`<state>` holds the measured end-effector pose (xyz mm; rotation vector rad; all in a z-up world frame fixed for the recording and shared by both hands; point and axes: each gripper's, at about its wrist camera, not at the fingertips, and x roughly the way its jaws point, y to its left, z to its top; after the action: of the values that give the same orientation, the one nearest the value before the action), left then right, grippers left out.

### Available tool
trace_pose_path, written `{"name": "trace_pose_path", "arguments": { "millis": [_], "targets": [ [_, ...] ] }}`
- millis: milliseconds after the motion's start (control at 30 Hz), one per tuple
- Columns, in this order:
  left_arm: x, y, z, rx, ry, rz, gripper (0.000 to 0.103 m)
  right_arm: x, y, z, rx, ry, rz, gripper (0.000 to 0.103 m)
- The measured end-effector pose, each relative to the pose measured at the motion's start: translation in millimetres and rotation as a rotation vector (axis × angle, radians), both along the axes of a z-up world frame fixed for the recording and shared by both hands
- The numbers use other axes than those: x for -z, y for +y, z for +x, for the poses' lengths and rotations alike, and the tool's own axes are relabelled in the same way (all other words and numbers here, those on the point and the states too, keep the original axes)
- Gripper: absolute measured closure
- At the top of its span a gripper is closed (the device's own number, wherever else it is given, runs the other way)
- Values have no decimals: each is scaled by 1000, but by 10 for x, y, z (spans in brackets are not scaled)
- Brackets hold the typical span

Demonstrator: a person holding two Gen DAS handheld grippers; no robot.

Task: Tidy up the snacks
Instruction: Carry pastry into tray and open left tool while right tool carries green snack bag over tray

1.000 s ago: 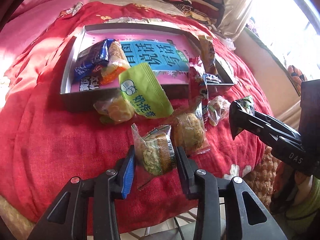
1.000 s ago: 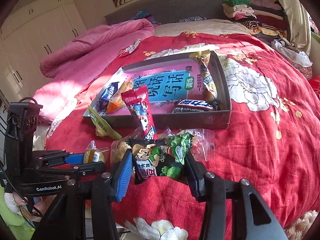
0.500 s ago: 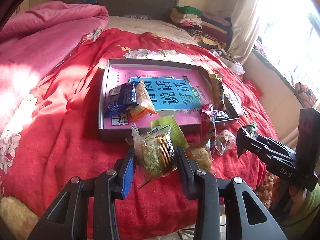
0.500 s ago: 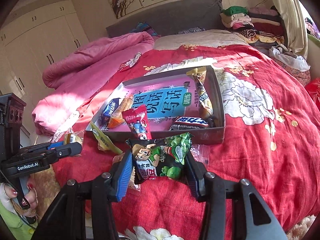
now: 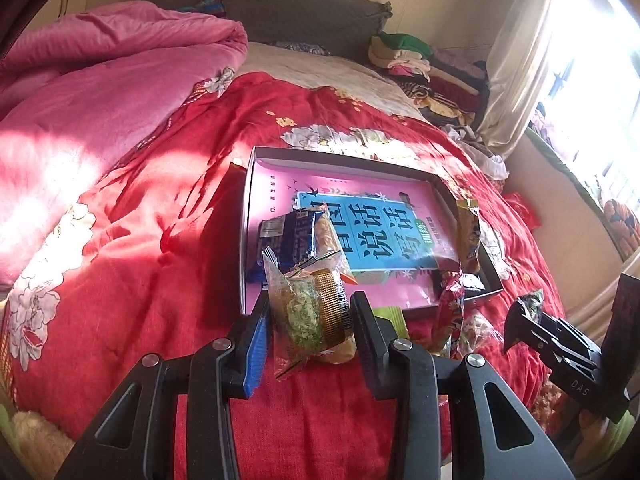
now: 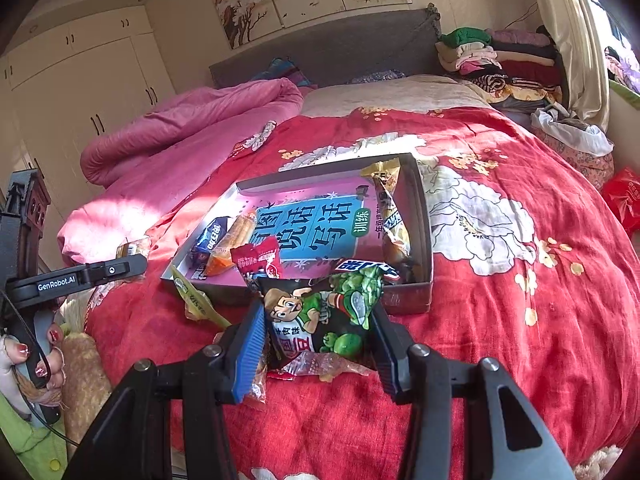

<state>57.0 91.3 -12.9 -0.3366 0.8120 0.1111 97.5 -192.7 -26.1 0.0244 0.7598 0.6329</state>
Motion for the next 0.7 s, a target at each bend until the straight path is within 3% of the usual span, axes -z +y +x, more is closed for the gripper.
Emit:
{"name": "trace_pose_path", "arguments": {
  "millis": [700],
  "targets": [
    [369,89,453,-2,45,12,63,-14,-58,286,69,-28,-1,54]
  ]
}}
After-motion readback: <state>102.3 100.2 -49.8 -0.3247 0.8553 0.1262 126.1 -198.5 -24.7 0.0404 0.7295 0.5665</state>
